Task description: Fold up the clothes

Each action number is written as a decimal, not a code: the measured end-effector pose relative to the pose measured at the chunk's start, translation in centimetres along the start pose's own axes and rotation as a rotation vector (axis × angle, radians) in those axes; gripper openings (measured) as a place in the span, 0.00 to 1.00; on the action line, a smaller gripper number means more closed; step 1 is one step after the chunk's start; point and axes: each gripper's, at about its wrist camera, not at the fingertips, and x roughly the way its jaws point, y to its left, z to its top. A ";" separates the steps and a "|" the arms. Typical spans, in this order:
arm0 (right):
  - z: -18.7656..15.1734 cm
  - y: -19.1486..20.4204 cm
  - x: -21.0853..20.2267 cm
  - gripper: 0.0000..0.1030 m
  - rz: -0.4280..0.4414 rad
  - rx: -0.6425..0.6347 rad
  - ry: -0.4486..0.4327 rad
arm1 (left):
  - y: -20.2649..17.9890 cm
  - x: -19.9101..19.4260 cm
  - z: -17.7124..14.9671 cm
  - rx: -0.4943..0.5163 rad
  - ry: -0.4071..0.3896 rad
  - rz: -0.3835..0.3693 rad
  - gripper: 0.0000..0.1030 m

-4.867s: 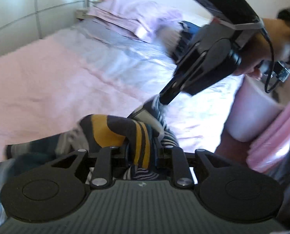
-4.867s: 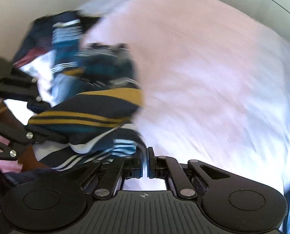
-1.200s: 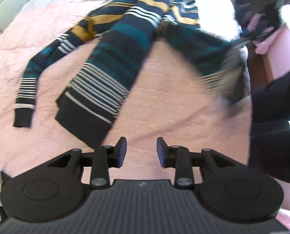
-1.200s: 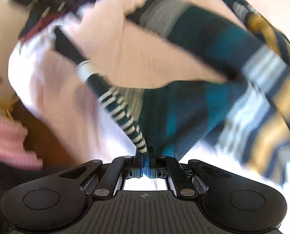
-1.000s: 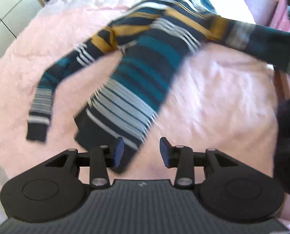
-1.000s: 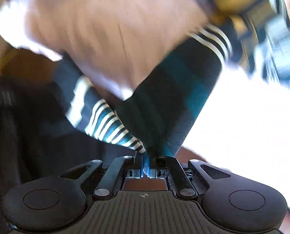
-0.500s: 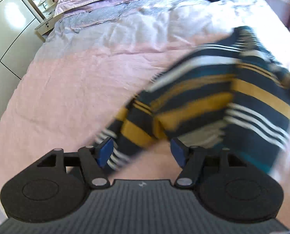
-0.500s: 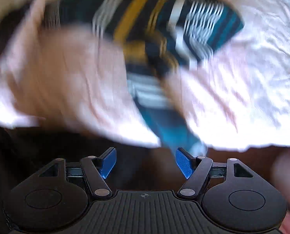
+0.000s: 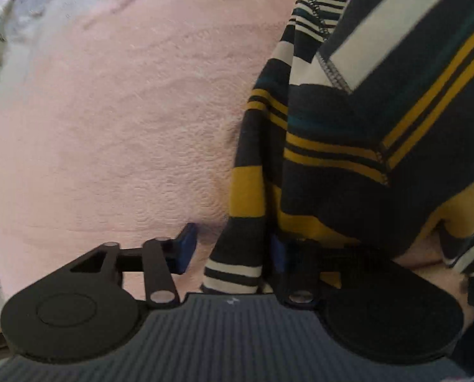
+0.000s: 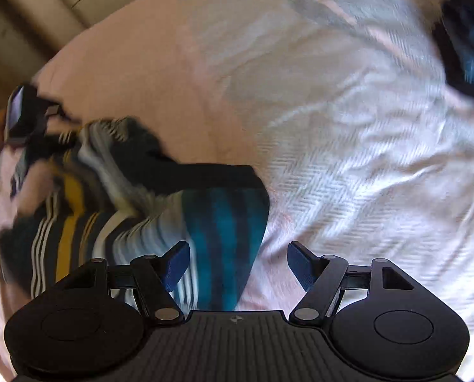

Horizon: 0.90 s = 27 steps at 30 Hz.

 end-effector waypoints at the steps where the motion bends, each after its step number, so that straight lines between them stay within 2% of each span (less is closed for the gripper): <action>1: 0.1 -0.5 0.9 0.69 0.024 0.017 0.004 | 0.0 0.0 -0.2 0.005 0.001 -0.030 0.08; 3: 0.2 -0.6 2.0 0.68 0.046 0.019 0.017 | -0.6 -0.5 -0.7 0.033 -0.007 -0.008 0.06; 4: 0.3 -0.8 2.4 0.46 0.047 0.024 0.024 | -0.5 -1.2 -1.1 0.010 -0.021 -0.001 0.05; 6: 0.7 0.1 0.8 0.04 0.030 -0.002 0.001 | 0.7 -3.4 -2.4 -0.097 -0.068 0.020 0.05; 8: 1.1 1.1 -0.9 0.03 0.014 -0.027 -0.022 | 2.2 -6.5 -4.2 -0.220 -0.130 0.059 0.05; 11: 1.8 2.5 -3.4 0.03 -0.010 -0.065 -0.057 | 3.9 -12.1 -7.6 -0.351 -0.197 0.172 0.05; 14: 2.4 3.8 -5.9 0.03 -0.035 -0.104 -0.092 | 4.0 -18.2 -12.1 -0.472 -0.250 0.267 0.06; 16: 2.4 5.3 -7.9 0.03 -0.054 -0.140 -0.134 | 2.0 -22.4 -15.3 -0.521 -0.278 0.326 0.06; 19: 0.5 9.4 -11.7 0.03 -0.084 -0.229 -0.238 | -1.5 -28.5 -19.9 -0.581 -0.319 0.403 0.06; 24: -5.5 16.3 -19.8 0.03 -0.115 -0.262 -0.423 | -10.7 -38.0 -27.2 -0.624 -0.382 0.486 0.06; 27: -8.0 20.0 -25.0 0.03 -0.140 -0.314 -0.516 | -13.8 -43.2 -30.6 -0.650 -0.439 0.541 0.06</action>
